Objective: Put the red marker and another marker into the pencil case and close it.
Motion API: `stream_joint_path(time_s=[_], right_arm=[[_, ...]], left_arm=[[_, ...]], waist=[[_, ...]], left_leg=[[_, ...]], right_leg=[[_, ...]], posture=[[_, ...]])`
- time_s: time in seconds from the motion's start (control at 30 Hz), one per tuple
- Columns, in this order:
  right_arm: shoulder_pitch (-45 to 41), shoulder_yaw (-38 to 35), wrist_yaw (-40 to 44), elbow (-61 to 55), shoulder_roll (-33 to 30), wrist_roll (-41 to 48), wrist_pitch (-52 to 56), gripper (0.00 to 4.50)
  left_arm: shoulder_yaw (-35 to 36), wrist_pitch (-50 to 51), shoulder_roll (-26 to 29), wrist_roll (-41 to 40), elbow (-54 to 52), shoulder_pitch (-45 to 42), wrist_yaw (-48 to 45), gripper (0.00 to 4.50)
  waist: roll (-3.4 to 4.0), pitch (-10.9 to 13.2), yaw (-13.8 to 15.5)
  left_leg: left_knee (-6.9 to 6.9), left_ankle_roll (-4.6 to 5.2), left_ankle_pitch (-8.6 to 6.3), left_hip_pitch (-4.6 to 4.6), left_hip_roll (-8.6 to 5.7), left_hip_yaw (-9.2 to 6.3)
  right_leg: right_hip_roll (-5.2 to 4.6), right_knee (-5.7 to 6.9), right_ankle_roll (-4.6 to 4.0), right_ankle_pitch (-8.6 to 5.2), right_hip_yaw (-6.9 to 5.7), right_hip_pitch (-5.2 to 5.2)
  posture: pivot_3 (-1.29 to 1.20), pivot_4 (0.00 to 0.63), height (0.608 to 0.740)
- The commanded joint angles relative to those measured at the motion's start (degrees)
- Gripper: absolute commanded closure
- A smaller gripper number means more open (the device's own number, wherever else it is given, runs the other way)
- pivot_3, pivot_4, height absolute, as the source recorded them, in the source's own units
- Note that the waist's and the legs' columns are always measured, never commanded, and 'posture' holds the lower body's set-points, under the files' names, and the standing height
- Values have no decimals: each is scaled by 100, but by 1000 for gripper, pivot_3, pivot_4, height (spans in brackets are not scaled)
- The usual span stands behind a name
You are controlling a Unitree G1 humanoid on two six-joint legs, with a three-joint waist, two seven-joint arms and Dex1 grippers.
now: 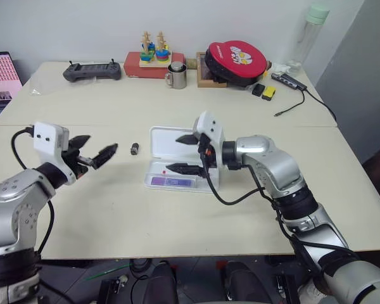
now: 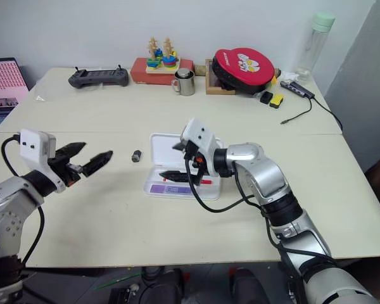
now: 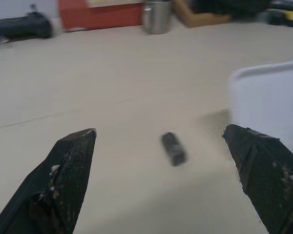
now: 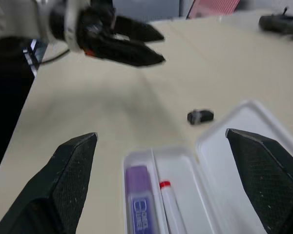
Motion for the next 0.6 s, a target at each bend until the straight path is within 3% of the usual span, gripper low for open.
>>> stream_joint_path(time_s=[0.03, 0.27, 0.37, 0.6], right_arm=[[-84, -189, -345, -481, 37, 94, 192, 66], [-129, -277, -688, -712, 139, 141, 256, 66], [-134, -279, -740, -724, 58, 99, 268, 66], [-161, -415, -869, -734, -10, 166, 255, 66]], left_arm=[[-454, 9, -215, 204, 186, -297, 124, 0], [-1526, -225, -626, 968, 1365, -1080, 197, 0], [-1575, -227, -765, 1267, 1946, -1418, 585, 0], [-1768, -262, -956, 1387, 2236, -1608, 414, 0]], waist=[[0, 0, 5], [0, 0, 16], [-1, -1, 18], [0, -1, 15]], left_leg=[[0, 0, 0, -1, -3, 0], [0, 0, 0, -3, -3, -4], [6, 0, 1, -4, -5, -4], [4, 0, 1, -3, -4, -5]], right_leg=[[-2, 0, 0, 1, 0, 0], [2, 11, -3, 3, -3, -3], [0, 7, 1, 5, -1, 0], [1, 13, -1, 5, -1, -1]], posture=[[0, 150, 740], [0, 150, 740], [0, 150, 740], [0, 150, 740]])
